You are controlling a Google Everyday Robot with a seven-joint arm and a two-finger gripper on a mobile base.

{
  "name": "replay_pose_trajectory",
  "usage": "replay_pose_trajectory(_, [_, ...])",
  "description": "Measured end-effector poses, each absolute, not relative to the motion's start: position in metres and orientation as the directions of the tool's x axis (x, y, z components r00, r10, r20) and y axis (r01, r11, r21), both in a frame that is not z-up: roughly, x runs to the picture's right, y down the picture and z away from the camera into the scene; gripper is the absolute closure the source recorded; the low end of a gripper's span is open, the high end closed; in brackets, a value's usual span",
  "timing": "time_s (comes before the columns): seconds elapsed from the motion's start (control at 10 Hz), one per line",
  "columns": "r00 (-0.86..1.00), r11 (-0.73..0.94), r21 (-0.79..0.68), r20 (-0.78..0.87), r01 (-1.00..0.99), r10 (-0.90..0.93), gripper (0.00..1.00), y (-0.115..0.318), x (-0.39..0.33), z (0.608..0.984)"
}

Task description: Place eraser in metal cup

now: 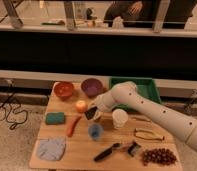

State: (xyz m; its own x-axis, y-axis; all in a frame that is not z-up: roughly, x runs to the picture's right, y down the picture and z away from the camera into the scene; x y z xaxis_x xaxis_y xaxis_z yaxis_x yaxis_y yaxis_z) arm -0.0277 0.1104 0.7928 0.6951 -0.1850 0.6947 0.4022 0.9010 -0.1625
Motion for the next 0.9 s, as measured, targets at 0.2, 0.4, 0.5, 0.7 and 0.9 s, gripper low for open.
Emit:
replay_pose_trajectory(0.2, [0.684,0.894,-0.158,0.702,0.419,-0.196,0.99,0.1136,-0.0349,0.7917])
replay_pose_trajectory(0.4, [0.679,0.887,-0.164,0.706,0.433,-0.201,0.99,0.1178,-0.0396,0.7934])
replay_pose_trajectory(0.5, [0.678,0.882,-0.167,0.707,0.440,-0.203,0.99,0.1201,-0.0415,0.7948])
replay_pose_trajectory(0.7, [0.683,0.884,-0.170,0.702,0.435,-0.201,0.99,0.1179,-0.0402,0.7956])
replay_pose_trajectory(0.9, [0.692,0.892,-0.168,0.695,0.421,-0.196,0.99,0.1101,-0.0361,0.7986])
